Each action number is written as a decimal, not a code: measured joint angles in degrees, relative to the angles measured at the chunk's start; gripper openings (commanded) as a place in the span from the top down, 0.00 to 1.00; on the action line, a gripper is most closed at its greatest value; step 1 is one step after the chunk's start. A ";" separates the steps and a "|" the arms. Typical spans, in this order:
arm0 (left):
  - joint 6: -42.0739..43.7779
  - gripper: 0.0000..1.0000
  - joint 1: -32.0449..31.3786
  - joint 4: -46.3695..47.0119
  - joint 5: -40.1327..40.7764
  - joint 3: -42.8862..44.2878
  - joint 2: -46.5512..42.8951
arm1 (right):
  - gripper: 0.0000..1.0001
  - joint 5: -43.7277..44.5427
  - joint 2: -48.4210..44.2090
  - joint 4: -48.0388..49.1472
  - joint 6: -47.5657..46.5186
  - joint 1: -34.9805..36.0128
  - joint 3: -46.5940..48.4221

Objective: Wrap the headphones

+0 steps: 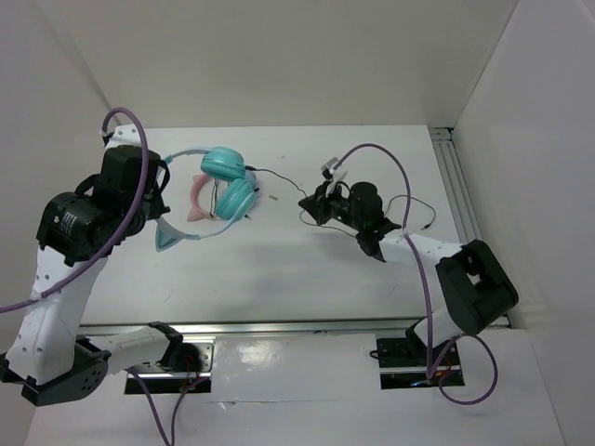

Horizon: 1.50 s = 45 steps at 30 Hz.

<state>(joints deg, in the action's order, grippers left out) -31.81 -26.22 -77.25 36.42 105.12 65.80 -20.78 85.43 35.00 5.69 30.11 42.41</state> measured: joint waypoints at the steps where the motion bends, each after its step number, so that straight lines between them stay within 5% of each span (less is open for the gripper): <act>1: 0.02 1.00 0.09 0.72 0.20 -1.44 -0.42 | 1.00 0.92 -0.15 0.13 0.22 0.00 -0.42; 10: 2.73 1.00 0.17 14.38 -0.33 -27.02 -6.36 | 1.00 23.26 -21.29 -12.63 -3.23 6.47 -2.32; 19: 8.15 1.00 -1.95 23.43 -13.88 -37.40 1.46 | 1.00 27.93 -37.38 -21.94 -8.31 11.52 1.14; 27: 15.63 1.00 -16.50 30.67 -29.18 -39.58 8.24 | 1.00 17.62 -30.62 -26.88 -11.78 14.95 1.53; 39: 21.94 1.00 -21.73 35.76 -41.38 -39.82 -5.62 | 1.00 11.17 -22.71 -28.65 -12.41 15.72 1.07; 45: 22.88 1.00 -21.09 35.41 -40.33 -41.18 -11.04 | 1.00 5.97 -18.91 -27.85 -11.98 16.41 0.68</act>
<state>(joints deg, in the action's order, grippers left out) -8.93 -47.31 -41.85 -3.90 63.94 54.76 -14.81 66.52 7.16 -6.28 46.52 43.09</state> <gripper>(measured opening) 0.146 0.020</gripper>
